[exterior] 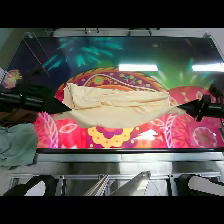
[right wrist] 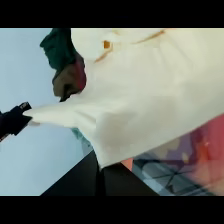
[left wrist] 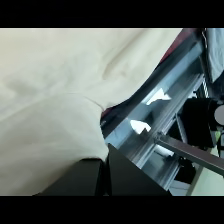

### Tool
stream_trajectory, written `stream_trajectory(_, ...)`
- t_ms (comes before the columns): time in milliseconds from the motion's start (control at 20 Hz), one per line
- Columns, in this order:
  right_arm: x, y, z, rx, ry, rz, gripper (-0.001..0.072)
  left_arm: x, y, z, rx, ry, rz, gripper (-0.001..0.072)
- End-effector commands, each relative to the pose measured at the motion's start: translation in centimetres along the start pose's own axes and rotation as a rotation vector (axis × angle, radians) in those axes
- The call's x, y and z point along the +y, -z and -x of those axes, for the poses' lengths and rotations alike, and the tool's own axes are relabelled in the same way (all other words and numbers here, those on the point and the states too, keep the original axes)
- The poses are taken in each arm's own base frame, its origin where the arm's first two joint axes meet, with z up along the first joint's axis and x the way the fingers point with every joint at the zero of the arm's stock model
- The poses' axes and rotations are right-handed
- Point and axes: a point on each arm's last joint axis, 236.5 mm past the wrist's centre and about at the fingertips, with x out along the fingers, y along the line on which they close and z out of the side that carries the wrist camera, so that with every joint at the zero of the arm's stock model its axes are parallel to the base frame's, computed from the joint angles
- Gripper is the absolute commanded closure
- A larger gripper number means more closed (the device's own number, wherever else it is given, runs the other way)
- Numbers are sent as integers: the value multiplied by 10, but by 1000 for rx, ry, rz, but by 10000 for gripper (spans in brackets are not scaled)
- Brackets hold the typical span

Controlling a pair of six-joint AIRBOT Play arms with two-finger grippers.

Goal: Fold the shirts.

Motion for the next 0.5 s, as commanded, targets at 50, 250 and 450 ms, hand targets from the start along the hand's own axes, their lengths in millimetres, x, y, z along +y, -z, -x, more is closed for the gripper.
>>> stream_trajectory(50, -17, -53, 6, -215, 83, 72, 697, 50, -38, 18, -92, -38, 89, 679)
stream_trajectory(250, -32, -82, -5, -296, 109, 148, 697, 91, -78, -8, -65, -33, 104, 679)
stream_trajectory(450, -56, -109, -37, -349, 148, 200, 697, 123, -118, -35, -35, -21, 106, 680)
